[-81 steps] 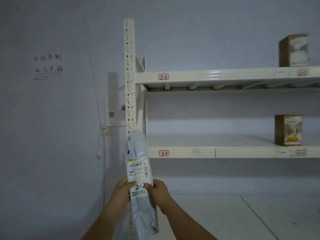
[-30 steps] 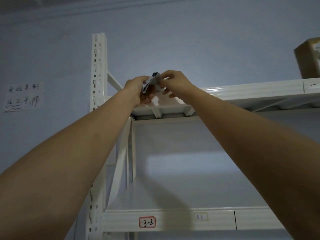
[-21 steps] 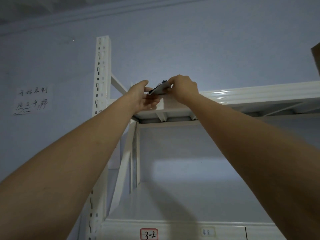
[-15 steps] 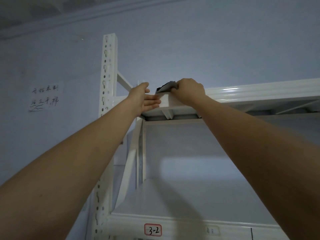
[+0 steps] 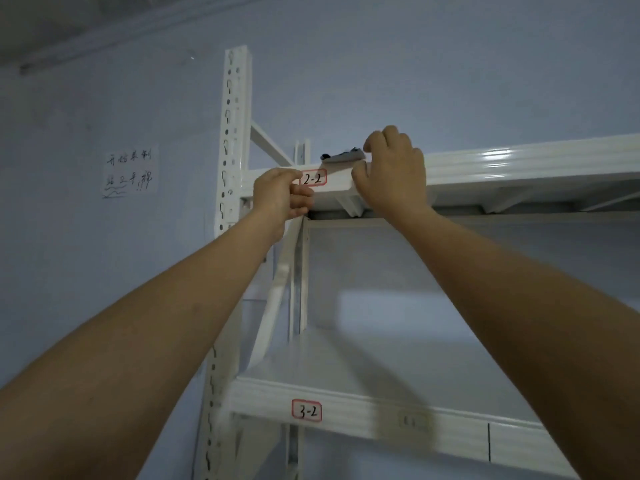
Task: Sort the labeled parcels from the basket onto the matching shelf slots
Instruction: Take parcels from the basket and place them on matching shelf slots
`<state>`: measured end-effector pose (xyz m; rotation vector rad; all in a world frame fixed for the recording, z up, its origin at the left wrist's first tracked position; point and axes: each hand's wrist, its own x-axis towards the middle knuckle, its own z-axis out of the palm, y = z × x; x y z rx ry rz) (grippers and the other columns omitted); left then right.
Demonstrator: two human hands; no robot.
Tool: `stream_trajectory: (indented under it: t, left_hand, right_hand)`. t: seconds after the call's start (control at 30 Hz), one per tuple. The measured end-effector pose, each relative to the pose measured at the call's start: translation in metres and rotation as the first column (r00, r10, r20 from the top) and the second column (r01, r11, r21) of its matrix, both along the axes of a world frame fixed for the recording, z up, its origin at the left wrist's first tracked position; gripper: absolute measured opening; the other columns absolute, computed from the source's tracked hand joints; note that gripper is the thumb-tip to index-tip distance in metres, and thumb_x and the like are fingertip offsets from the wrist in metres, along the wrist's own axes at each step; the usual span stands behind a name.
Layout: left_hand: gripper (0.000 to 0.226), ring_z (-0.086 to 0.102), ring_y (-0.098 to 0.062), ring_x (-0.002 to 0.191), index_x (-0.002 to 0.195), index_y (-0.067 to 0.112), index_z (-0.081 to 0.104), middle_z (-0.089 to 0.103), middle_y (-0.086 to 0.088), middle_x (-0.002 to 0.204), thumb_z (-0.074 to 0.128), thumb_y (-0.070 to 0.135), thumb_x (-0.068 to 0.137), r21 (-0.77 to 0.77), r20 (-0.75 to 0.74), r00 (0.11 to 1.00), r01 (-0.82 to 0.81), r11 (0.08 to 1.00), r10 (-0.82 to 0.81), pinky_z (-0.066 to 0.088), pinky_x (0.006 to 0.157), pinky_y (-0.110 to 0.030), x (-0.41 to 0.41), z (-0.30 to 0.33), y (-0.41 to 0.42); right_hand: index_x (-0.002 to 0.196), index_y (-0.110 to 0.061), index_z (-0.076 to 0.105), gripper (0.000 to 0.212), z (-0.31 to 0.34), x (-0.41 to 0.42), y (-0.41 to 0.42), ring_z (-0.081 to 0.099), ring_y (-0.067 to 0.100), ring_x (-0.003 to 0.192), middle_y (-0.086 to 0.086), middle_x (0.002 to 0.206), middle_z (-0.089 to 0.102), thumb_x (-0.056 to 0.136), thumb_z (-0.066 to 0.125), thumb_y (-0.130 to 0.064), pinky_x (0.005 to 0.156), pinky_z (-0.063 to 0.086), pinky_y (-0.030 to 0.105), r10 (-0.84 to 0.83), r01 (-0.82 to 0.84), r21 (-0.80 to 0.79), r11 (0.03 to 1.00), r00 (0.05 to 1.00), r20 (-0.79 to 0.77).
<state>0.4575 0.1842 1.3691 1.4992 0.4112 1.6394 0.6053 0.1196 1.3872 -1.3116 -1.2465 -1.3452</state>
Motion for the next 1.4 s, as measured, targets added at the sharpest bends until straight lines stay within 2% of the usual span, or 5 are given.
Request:
stream_trajectory:
  t: [0.43,0.8,0.93,1.2,1.4]
  left_hand:
    - [0.012,0.063,-0.020,0.065,0.092,0.005,0.060,0.066,-0.011,0.081,0.052,0.013,0.091,-0.366,-0.477,0.865,-0.354,0.861,0.154,0.052,0.059,-0.026,-0.116,-0.234,0.019]
    - [0.019,0.054,-0.019,0.064,0.086,0.005,0.055,0.057,-0.008,0.076,0.044,0.016,0.097,-0.653,-0.712,0.695,-0.709,0.267,0.105,0.045,0.065,-0.031,-0.370,-0.510,-0.046]
    - [0.026,0.058,-0.026,0.083,0.115,-0.001,0.055,0.061,-0.014,0.098,0.046,0.016,0.097,-0.601,-0.797,0.604,-0.786,0.145,-0.028,0.050,0.079,-0.038,-0.443,-0.583,-0.079]
    - [0.024,0.058,-0.034,0.101,0.104,0.000,0.057,0.060,-0.019,0.113,0.042,0.015,0.094,-0.382,-0.819,0.137,-0.855,0.352,-0.557,0.045,0.078,-0.037,-0.554,-0.720,-0.120]
    - [0.031,0.055,-0.031,0.107,0.121,0.006,0.054,0.056,-0.012,0.119,0.038,0.019,0.098,-0.462,-0.737,0.215,-0.853,0.244,-0.641,0.043,0.082,-0.036,-0.585,-0.832,-0.132]
  right_hand:
    - [0.115,-0.012,0.057,0.030,-0.252,-0.096,0.067,0.056,0.024,0.102,0.005,0.116,0.059,0.093,0.044,-0.027,0.080,0.043,0.033,0.335,-0.434,-0.720,0.541,0.897,-0.289]
    - [0.143,-0.008,0.037,0.052,-0.514,-0.305,0.079,0.039,0.025,0.132,0.011,0.146,0.040,0.098,0.043,-0.033,0.107,0.031,0.033,0.226,-0.477,-0.826,-0.301,0.806,-0.548]
    - [0.096,-0.008,0.054,0.020,-0.593,-0.382,0.072,0.054,0.029,0.106,0.014,0.113,0.059,0.096,0.044,-0.025,0.082,0.039,0.029,0.191,-0.457,-0.770,-0.444,0.792,-0.580]
    - [0.081,-0.013,0.042,0.017,-0.747,-0.503,0.055,0.047,0.021,0.081,0.000,0.077,0.043,0.097,0.042,-0.019,0.073,0.037,0.032,0.264,-0.186,-0.741,-0.645,0.856,-0.445]
    - [0.063,-0.014,0.031,0.037,-0.851,-0.533,0.059,0.035,0.017,0.058,0.004,0.063,0.031,0.096,0.043,-0.025,0.061,0.029,0.033,0.173,-0.215,-0.642,-0.736,0.857,-0.485]
